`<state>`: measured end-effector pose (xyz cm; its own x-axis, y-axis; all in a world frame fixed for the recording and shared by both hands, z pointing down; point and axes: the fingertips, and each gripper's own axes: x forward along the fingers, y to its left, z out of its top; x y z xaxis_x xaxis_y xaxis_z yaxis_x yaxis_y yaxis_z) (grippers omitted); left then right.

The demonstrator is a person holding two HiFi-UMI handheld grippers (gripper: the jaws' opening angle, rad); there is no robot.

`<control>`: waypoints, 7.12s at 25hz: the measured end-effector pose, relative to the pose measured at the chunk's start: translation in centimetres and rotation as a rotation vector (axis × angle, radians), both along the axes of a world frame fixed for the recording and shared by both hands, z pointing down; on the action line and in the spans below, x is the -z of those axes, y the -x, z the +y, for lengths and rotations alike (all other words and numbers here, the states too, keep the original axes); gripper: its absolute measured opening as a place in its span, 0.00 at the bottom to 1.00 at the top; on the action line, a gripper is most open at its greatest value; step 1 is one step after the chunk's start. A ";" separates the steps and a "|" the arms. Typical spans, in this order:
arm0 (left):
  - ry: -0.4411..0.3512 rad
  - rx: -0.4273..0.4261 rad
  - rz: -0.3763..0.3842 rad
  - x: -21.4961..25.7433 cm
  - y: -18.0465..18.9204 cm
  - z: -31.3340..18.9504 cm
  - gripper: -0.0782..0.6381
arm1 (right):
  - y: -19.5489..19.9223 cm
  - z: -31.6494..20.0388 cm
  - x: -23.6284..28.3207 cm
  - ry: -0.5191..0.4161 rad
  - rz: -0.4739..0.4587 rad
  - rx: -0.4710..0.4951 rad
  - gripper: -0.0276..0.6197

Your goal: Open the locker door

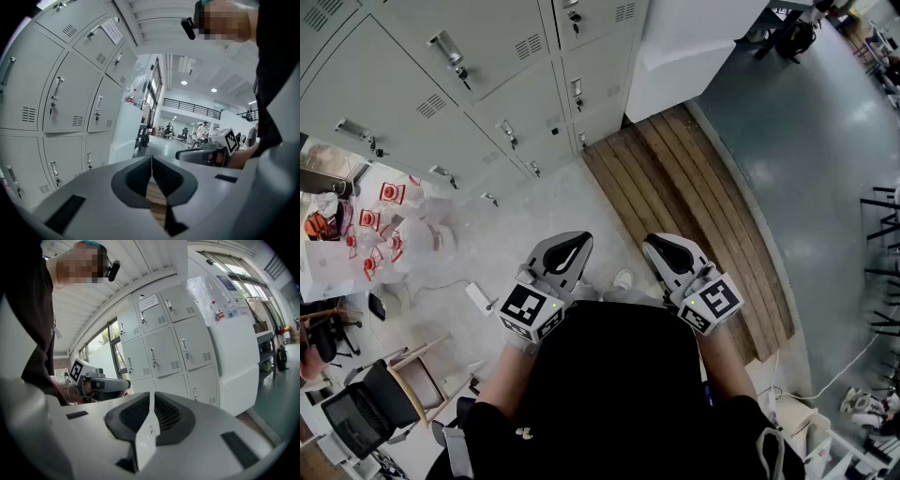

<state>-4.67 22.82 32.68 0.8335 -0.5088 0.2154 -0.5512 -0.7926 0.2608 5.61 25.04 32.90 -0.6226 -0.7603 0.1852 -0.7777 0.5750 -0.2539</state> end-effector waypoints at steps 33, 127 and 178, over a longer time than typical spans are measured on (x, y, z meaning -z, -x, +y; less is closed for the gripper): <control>0.063 0.076 -0.004 -2.9 8.5 -7.9 0.14 | 5.6 -12.4 -1.5 0.070 -0.008 -0.007 0.12; 0.342 0.549 -0.168 -12.9 8.2 -21.2 0.14 | 7.7 -55.1 -35.1 0.299 0.286 0.033 0.24; 0.309 0.132 -0.117 -12.8 -10.8 -18.6 0.14 | -16.5 -38.6 -35.6 0.390 0.314 -0.231 0.14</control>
